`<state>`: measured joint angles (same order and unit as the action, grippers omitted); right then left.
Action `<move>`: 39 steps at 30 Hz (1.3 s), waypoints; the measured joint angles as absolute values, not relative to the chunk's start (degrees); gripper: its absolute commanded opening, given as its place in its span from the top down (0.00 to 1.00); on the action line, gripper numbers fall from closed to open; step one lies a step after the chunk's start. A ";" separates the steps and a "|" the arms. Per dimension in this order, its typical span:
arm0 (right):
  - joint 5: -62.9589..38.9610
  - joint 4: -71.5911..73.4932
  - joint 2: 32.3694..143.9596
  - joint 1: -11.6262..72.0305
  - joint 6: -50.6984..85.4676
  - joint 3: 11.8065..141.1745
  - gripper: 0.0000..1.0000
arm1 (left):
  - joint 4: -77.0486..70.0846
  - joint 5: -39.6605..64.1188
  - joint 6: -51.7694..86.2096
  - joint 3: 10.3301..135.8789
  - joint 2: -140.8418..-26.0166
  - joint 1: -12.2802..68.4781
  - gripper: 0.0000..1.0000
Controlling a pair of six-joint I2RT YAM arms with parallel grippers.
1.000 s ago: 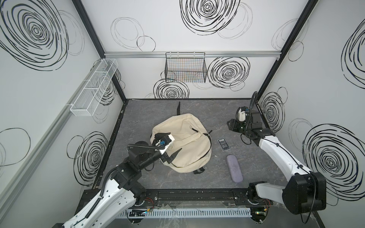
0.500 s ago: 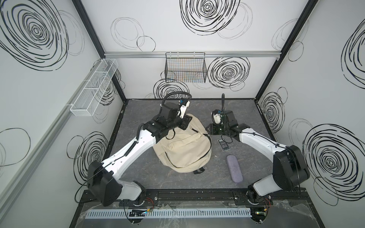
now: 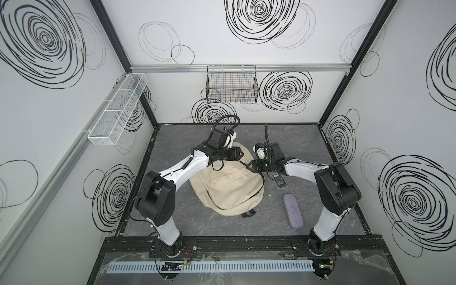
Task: Pack books, pencil case, and school supplies into a backpack
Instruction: Unzip the student bag at the center of the table.
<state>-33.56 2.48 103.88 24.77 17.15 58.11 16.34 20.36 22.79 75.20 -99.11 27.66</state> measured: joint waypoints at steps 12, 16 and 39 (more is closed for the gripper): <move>-35.83 6.13 106.89 25.82 13.19 57.95 0.55 | 18.00 10.17 -6.20 78.63 -99.85 27.70 0.38; -35.33 6.70 108.09 26.09 11.57 57.91 0.71 | 17.93 6.46 -16.99 78.30 -99.85 27.57 0.38; -35.88 11.88 97.38 26.24 6.98 49.74 0.97 | 7.35 15.20 -64.66 65.28 -97.73 31.42 0.41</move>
<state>-35.88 11.88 97.38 26.24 6.98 49.74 7.35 15.20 -64.66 65.28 -97.73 31.42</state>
